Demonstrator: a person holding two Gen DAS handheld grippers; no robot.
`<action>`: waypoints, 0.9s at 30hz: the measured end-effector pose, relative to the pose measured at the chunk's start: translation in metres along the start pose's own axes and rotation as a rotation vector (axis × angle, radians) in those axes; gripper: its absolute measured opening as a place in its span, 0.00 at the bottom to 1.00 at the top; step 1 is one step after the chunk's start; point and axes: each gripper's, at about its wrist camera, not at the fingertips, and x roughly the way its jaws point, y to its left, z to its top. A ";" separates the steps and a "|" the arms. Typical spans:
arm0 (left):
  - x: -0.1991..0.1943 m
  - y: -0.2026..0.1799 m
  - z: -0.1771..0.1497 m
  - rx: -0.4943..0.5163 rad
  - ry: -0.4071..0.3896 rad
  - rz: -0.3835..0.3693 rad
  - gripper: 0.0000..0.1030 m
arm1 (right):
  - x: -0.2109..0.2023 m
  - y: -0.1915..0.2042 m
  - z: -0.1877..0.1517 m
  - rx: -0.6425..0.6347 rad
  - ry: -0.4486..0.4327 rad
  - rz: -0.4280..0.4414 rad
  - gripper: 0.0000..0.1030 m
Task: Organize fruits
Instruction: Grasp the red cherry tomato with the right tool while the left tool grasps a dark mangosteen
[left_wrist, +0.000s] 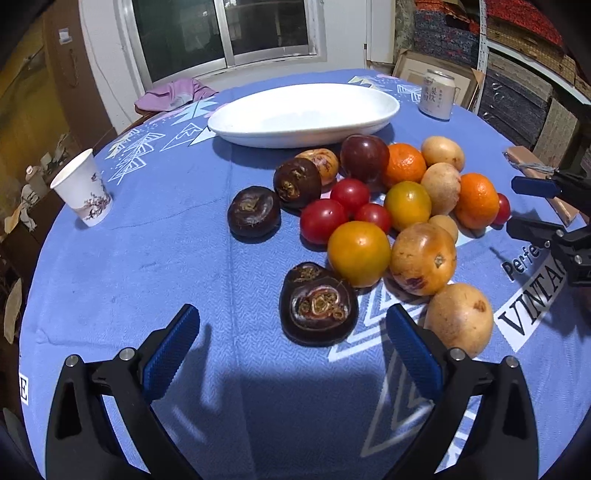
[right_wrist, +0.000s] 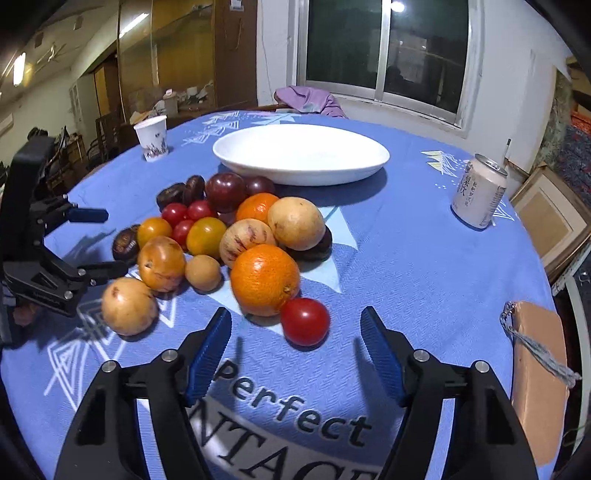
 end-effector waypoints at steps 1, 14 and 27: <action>0.003 0.000 0.002 0.008 0.004 0.002 0.96 | 0.003 -0.001 0.000 0.001 0.007 0.003 0.63; 0.021 0.009 0.010 0.015 0.022 -0.085 0.84 | 0.017 -0.007 -0.003 0.025 0.061 0.046 0.42; 0.009 0.001 0.002 0.032 0.018 -0.162 0.43 | 0.018 -0.010 -0.003 0.046 0.060 0.048 0.30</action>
